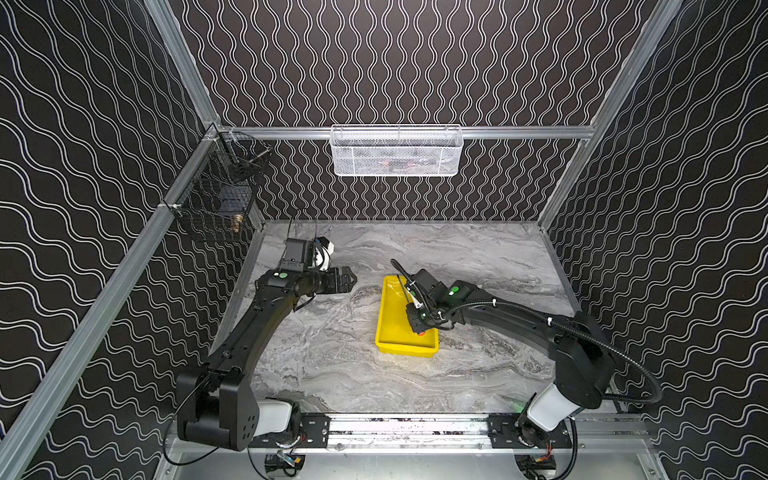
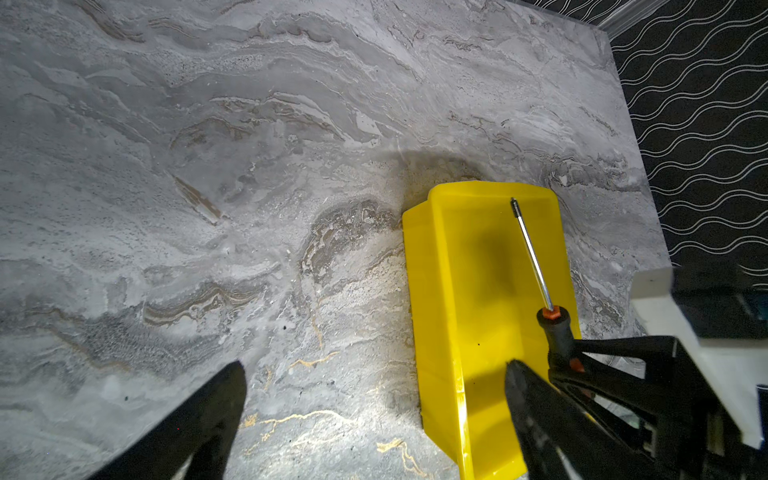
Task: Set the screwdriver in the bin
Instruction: 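Lift the screwdriver with the right gripper and carry it over the yellow bin, then lower the screwdriver into the bin and open the right gripper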
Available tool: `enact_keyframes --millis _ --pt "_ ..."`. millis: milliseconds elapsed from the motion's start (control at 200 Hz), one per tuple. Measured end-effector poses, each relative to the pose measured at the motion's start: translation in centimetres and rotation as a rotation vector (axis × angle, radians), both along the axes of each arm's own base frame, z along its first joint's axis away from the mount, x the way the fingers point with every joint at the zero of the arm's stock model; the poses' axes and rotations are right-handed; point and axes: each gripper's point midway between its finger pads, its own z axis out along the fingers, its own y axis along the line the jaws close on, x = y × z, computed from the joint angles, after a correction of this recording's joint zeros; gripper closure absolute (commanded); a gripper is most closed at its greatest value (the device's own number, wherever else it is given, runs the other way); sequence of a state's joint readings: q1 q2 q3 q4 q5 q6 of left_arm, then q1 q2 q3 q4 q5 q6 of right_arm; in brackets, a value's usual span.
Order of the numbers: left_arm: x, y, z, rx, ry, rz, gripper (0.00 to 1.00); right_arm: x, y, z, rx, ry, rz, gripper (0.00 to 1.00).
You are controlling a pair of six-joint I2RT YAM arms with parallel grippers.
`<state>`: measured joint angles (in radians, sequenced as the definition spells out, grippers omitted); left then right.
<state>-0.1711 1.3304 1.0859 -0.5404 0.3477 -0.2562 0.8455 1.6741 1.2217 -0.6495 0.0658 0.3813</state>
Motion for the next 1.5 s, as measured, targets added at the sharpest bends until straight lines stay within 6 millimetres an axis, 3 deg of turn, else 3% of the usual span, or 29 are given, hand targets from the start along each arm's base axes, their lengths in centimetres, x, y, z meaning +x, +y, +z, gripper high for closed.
enact_keyframes --millis 240,736,971,1276,1502 --pt "0.0 0.0 0.0 0.000 0.001 0.000 0.01 -0.6 0.2 -3.2 -0.033 0.053 0.012 0.88" --pt "0.0 0.0 -0.2 0.002 0.006 0.000 0.01 -0.5 0.2 -5.7 -0.072 0.083 0.015 0.76" --pt "0.1 0.0 -0.4 0.003 0.012 0.000 0.01 -0.2 0.3 -5.6 -0.078 0.072 0.014 0.65" --pt "0.1 0.1 -0.5 0.006 0.017 0.002 0.01 0.1 0.3 -5.4 -0.074 0.060 0.012 0.59" --pt "0.0 0.1 -0.6 0.007 0.019 0.003 0.01 0.4 0.7 -3.3 -0.032 0.020 0.011 0.57"
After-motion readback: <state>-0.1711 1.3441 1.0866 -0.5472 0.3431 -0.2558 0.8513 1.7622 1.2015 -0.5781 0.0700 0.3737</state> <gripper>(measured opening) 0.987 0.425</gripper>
